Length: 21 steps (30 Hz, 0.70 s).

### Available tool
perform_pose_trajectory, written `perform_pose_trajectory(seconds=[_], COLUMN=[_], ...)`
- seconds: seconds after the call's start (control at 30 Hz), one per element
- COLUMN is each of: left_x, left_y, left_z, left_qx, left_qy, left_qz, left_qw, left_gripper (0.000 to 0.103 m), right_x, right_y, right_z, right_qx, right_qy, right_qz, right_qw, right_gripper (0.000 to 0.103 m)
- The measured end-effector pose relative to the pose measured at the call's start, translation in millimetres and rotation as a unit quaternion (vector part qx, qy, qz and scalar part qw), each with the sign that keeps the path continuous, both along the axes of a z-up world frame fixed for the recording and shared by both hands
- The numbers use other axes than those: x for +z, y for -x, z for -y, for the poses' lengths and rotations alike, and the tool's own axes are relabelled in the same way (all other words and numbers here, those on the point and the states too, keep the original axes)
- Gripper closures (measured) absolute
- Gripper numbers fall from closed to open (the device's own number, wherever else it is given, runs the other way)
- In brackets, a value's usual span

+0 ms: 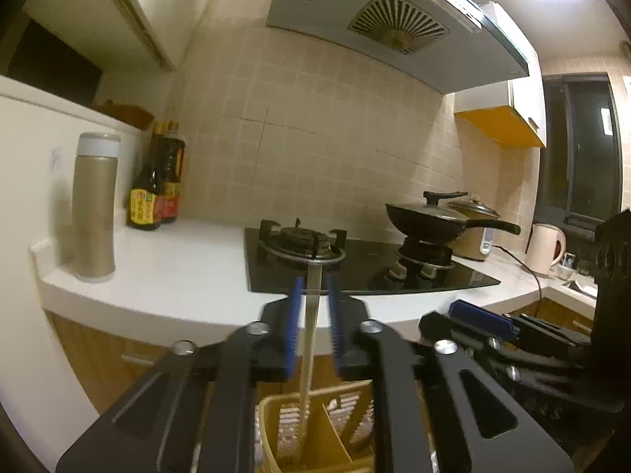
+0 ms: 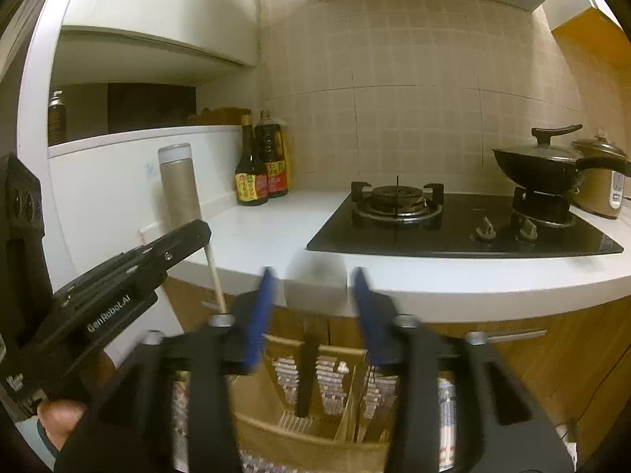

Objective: Organize utensils
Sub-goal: 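Open the left tool over the basket while the right tool releases the metal spoon into it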

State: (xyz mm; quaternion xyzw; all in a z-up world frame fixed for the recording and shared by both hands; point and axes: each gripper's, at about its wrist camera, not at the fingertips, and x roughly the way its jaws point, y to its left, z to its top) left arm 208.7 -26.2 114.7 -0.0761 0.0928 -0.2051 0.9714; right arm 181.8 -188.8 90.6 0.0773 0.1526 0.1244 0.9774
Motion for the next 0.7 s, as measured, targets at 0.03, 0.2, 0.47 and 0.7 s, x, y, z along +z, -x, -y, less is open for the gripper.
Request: perform_pose_trajectory(seconds=[0.03,0.2,0.47,0.7], left_x=[0,9,34,34], left_y=[3,24,70,101], left_z=[-2,-18,-35,-33], left_qx=[0.000,-0.024,-0.049,-0.064], left_qy=[0.001,0.015,0.014,-0.016], left_qz=[-0.002,-0.031,-0.091,-0.138], left_qw=[1.0000,0.9991,0.9946,0.9882], left_gripper=[0.077,0.062,0.061,0.061], right_x=[0,2,19,24], right_y=[5,26,66,95], right_z=[1,8,19,22], right_qx=[-0.001,0.009,0.016,0.022], right_qy=[-0.001,-0.005,0.014,0.028], right_qz=[0.002,-0.027,-0.086,-0.127], right_qw=[1.000,1.000,0.996,0.991], right_gripper=[0.044,0.044,0.044,0.044])
